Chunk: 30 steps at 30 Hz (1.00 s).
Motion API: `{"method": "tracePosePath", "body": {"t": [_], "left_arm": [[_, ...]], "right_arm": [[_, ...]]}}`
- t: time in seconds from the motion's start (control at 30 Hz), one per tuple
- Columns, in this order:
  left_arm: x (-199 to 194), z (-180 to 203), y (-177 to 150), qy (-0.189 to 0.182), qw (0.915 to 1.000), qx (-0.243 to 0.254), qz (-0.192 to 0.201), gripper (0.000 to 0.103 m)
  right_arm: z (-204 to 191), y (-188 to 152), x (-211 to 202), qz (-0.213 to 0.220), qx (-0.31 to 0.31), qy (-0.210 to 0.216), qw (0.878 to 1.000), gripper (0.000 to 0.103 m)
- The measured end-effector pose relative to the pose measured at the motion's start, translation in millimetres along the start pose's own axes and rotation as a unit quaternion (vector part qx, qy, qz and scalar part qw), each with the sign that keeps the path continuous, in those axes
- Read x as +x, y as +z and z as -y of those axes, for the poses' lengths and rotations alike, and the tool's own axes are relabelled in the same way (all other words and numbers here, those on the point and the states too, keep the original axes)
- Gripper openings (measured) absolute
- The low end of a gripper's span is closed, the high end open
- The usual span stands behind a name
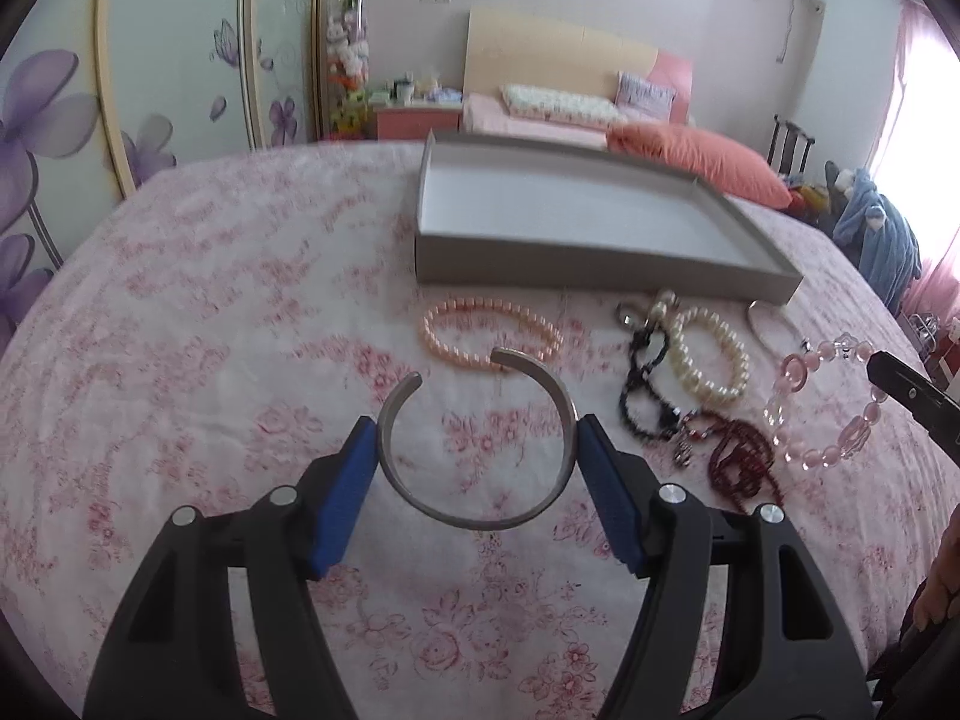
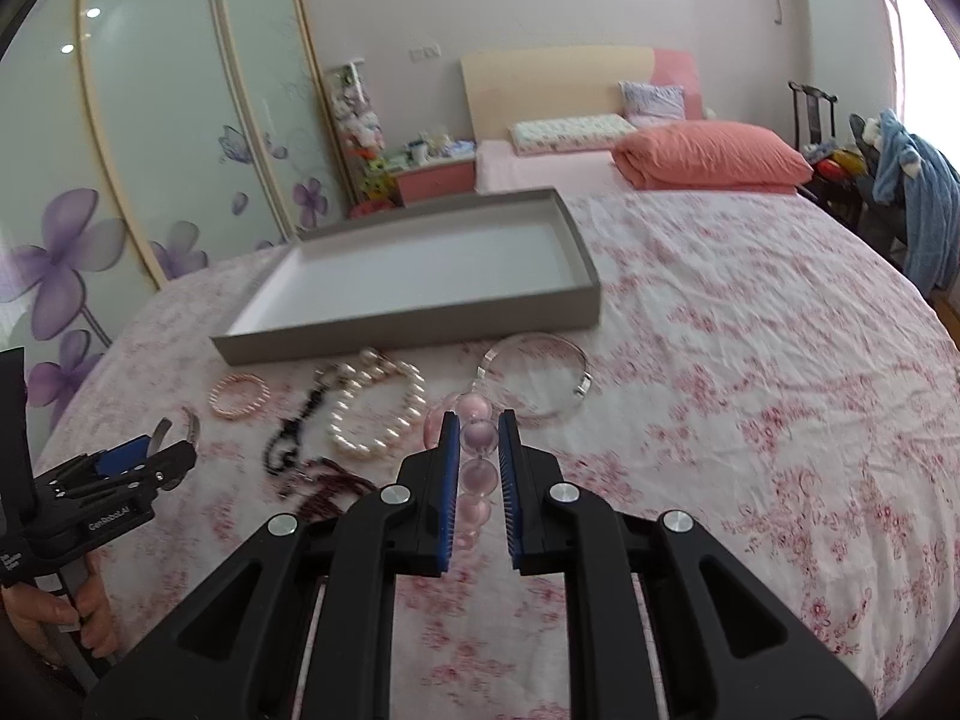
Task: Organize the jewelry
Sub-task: 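Grasp the silver cuff bangle with the left gripper while the right gripper holds the pink bracelet, then carry both bracelets into the gray tray and open both grippers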
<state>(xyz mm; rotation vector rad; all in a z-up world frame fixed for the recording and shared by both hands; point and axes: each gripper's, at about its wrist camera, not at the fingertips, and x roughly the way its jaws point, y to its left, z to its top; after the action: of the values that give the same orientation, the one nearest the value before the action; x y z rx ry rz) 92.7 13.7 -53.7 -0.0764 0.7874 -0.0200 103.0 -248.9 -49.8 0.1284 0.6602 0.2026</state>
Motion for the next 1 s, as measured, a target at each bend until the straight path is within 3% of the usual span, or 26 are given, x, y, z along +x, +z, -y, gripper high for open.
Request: {"method": "tracePosePath", "body": {"t": [0.4, 0.7, 1.0], "left_arm": [[-47, 14, 14, 0.029, 0.9932, 0.029, 0.109, 0.066], [-63, 31, 34, 0.038, 0.9873, 0.06, 0.142, 0.066], [-49, 38, 73, 0.039, 0.9825, 0.069, 0.169, 0.066]], "right_arm": [[-18, 11, -13, 0.03, -0.015, 0.029, 0.999, 0.014], [-26, 31, -22, 0.062, -0.028, 0.032, 0.997, 0.014], [-28, 71, -20, 0.114, -0.034, 0.027, 0.993, 0.014]]}}
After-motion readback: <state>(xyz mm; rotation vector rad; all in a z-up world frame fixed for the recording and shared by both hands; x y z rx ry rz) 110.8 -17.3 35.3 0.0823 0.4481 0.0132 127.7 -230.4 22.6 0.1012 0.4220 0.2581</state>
